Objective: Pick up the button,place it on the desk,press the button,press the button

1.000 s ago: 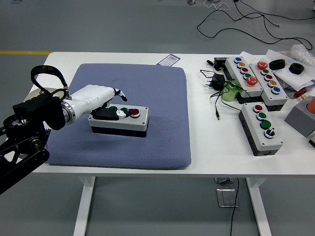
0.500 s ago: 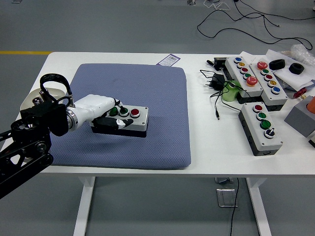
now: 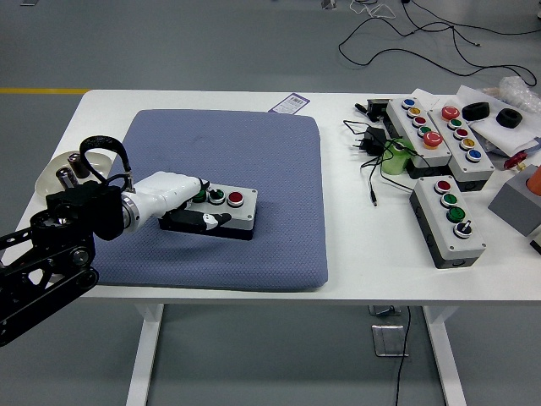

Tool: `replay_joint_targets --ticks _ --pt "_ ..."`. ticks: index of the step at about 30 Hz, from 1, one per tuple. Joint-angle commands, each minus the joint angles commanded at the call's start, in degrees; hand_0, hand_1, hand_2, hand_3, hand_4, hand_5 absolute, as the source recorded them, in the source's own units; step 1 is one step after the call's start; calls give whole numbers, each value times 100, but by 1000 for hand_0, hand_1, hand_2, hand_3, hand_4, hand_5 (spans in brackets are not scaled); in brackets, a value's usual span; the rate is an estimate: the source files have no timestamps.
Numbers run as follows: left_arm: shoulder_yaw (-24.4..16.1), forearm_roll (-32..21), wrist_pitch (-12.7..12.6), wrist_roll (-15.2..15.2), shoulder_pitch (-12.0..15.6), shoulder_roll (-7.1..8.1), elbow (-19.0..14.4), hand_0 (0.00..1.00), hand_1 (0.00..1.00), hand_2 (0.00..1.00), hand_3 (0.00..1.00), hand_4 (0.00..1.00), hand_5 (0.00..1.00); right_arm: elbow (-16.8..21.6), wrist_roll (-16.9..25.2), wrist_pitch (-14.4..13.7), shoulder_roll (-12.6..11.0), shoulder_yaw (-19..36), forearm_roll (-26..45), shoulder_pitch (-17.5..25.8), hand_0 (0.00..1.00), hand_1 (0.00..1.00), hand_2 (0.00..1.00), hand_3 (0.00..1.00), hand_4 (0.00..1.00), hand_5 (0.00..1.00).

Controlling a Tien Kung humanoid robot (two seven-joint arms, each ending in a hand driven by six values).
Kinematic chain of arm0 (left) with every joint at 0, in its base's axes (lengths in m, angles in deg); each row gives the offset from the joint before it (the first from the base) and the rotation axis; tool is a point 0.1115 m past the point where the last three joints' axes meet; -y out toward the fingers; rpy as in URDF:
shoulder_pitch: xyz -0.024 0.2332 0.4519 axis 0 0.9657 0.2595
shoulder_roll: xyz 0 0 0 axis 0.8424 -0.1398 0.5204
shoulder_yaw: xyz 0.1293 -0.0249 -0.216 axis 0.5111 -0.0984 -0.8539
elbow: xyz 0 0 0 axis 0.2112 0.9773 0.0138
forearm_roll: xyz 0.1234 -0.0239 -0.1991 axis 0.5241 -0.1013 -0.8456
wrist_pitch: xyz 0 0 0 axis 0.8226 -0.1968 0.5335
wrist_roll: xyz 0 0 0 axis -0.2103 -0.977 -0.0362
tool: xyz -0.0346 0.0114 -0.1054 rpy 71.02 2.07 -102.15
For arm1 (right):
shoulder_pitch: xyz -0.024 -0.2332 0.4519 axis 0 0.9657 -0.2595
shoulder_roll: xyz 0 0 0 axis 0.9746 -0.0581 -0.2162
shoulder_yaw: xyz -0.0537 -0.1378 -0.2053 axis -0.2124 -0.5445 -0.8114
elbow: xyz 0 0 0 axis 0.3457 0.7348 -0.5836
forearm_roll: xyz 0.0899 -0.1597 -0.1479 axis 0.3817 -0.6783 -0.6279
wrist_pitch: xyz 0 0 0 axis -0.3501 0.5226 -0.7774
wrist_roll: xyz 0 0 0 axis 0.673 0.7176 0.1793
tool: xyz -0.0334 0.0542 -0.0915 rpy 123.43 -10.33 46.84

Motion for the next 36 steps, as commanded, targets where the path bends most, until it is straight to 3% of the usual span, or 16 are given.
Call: replay_joint_targets --ticks 7,14,19,31,36 --pt "-194 34 -348 -57 -67 -60 -215 2 7 75 794 753 998 0 4 0 -5 4 1 1 707 703 758 699 385 193" --pt "52 -111 -287 -45 -196 -192 -172 2 6 75 793 753 998 0 1 4 2 -1 -9 -7 707 703 758 699 385 194" --pt "215 -149 -239 -15 -246 -217 -120 2 4 71 794 754 998 0 5 2 1 -11 2 -9 705 702 757 698 385 193" --pt "337 -186 -451 -42 -205 -261 97 2 2 72 802 754 998 0 6 -9 -8 -9 -2 -7 706 701 757 697 385 194" --pt "407 -230 -334 -18 -203 -257 82 2 2 72 799 754 998 0 2 -7 -7 6 -22 -7 708 701 756 697 385 192"
